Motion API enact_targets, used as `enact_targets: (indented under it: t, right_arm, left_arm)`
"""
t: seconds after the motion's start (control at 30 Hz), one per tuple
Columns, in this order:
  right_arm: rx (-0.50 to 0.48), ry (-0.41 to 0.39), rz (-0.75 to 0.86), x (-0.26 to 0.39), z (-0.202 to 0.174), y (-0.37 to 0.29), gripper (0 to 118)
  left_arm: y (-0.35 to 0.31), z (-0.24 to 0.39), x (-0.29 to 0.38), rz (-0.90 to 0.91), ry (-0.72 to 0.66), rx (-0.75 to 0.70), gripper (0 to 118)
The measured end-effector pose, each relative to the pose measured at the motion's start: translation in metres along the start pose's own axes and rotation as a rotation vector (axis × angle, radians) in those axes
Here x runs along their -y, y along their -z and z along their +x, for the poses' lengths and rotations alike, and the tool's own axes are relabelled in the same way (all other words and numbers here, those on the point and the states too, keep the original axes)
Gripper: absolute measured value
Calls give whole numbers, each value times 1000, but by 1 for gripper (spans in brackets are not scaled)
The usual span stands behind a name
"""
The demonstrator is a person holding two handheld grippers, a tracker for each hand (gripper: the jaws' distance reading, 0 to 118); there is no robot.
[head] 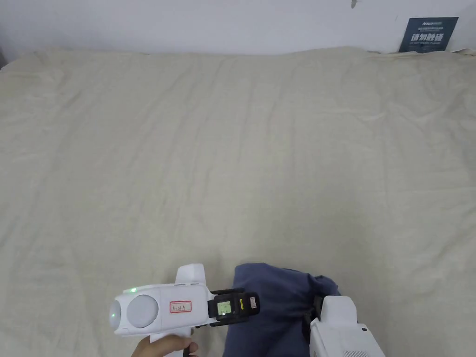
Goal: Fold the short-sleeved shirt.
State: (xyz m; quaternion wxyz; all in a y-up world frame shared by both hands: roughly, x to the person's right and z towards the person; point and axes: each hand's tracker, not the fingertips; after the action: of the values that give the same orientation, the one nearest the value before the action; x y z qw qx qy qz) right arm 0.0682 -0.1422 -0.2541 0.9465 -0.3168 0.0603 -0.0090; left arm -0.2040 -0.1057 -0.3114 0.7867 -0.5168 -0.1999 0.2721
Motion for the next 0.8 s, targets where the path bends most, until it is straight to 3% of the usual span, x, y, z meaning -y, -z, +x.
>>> enact_targets:
  t: [0.17, 0.53, 0.67, 0.8]
  right_arm:
    - [-6, -5, -5, -1, 1, 0, 0]
    - [-64, 3, -27, -10, 8, -7, 0]
    - [-89, 50, 25, -27, 19, -27, 0]
    - [-90, 22, 136, -60, 29, -52, 0]
  left_arm:
    - [21, 4, -12, -71, 49, 24, 83]
    - [24, 14, -15, -127, 144, -47, 27]
    - [12, 34, -12, -85, 209, -51, 24]
    - [-10, 40, -27, -66, 238, -14, 24]
